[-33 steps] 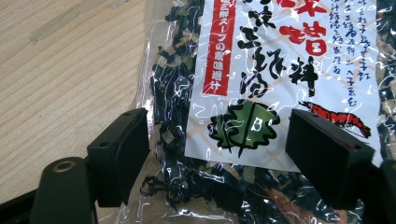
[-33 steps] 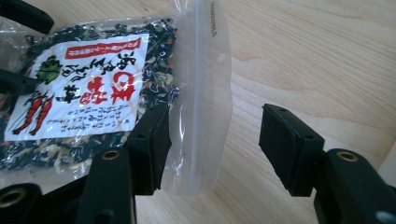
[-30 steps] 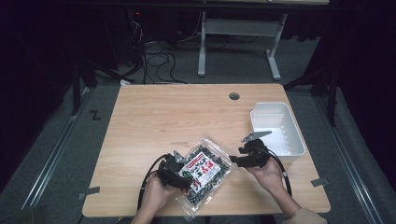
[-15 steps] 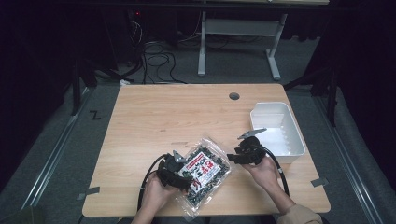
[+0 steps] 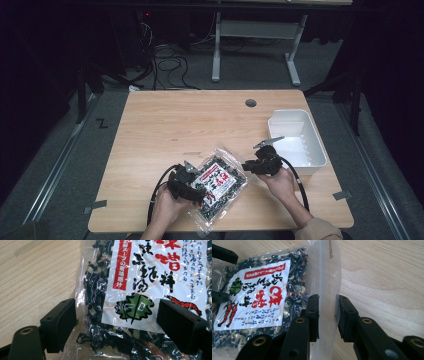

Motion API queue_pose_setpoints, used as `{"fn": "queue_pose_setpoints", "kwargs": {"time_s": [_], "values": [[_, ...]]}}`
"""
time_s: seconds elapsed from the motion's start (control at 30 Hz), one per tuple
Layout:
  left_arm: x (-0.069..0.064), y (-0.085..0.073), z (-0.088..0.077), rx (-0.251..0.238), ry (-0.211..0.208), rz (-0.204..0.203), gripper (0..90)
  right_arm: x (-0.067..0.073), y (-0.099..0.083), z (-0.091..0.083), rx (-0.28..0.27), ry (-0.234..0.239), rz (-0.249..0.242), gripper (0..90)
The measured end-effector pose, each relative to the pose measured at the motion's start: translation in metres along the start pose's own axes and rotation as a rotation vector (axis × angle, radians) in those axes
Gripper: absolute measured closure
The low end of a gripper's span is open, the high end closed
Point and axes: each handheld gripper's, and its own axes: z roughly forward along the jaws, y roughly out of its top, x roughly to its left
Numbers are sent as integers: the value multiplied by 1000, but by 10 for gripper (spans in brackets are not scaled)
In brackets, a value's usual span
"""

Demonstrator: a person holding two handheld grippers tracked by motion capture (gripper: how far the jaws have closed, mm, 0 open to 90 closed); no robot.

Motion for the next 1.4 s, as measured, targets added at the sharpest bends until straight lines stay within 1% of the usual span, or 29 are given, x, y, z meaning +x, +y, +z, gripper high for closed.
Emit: {"fn": "queue_pose_setpoints", "kwargs": {"time_s": [0.03,0.07,0.2,0.5,0.6,0.9,0.93,1.1,1.17,1.33,1.4], "values": [[0,0,0,0,0,0,168,0,0,0,0,0,0,755],[0,0,0,-1,0,-2,167,0,0,0,-6,6,1,779],[0,0,0,-1,0,-6,164,0,1,-1,-8,11,1,814],[1,-1,1,-6,-3,-12,157,2,2,-3,-13,11,-30,898],[2,-1,1,-10,-9,-22,152,2,3,-3,-9,9,-37,900],[2,-1,1,-14,-4,-17,151,0,3,-3,-3,23,-34,900],[1,-2,1,-22,-1,-15,152,0,3,-3,-3,24,-35,900],[0,-2,1,-31,4,-6,169,1,4,-4,-6,19,-58,900],[-1,-2,0,-36,9,-1,176,3,6,-6,-4,8,-73,900],[-2,-2,0,-43,15,6,196,3,8,-9,-10,7,-86,900],[-2,-2,0,-49,16,0,200,4,9,-10,-8,4,-86,900]]}}
